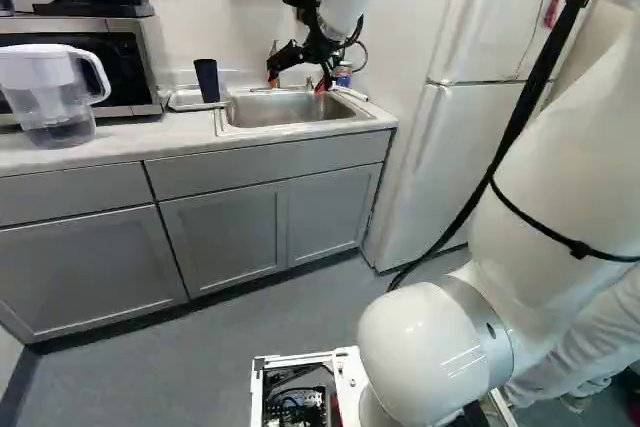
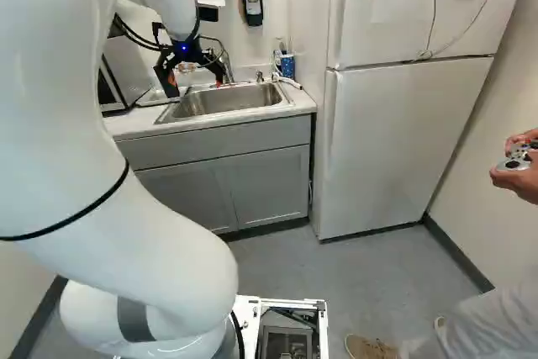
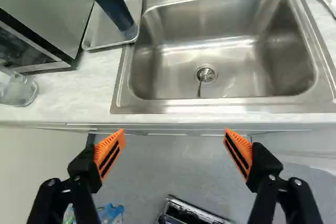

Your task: Rinse the cup and place it in the tray

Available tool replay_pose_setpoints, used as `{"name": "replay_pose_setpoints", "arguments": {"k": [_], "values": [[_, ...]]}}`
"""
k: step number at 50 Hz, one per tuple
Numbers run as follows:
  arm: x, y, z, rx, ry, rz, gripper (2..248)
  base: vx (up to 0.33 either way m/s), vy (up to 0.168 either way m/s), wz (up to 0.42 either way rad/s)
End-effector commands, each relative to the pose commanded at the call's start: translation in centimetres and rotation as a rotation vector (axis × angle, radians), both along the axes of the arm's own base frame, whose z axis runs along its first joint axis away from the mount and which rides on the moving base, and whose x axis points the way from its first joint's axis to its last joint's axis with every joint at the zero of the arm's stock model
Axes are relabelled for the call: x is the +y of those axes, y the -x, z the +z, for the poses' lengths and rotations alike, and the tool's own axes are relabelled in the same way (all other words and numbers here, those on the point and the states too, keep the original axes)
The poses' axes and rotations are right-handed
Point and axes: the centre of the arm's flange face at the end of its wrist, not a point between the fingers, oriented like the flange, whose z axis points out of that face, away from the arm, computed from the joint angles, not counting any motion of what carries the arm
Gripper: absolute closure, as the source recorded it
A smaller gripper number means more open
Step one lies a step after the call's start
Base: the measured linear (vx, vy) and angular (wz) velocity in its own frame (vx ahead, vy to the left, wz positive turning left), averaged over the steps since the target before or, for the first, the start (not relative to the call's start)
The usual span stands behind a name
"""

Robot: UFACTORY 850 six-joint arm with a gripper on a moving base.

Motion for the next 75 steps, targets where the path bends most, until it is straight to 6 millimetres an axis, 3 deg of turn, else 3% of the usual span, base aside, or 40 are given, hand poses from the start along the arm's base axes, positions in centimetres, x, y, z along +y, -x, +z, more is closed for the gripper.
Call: {"name": "replay_pose_setpoints", "arguments": {"k": [48,75], "values": [[0.0,0.0,0.0,0.0,0.0,0.0,3,-0.095,-0.002,0.003],[-0.12,0.03,-0.27,-0.004,0.002,-0.006,3,0.001,0.0,0.0]]}}
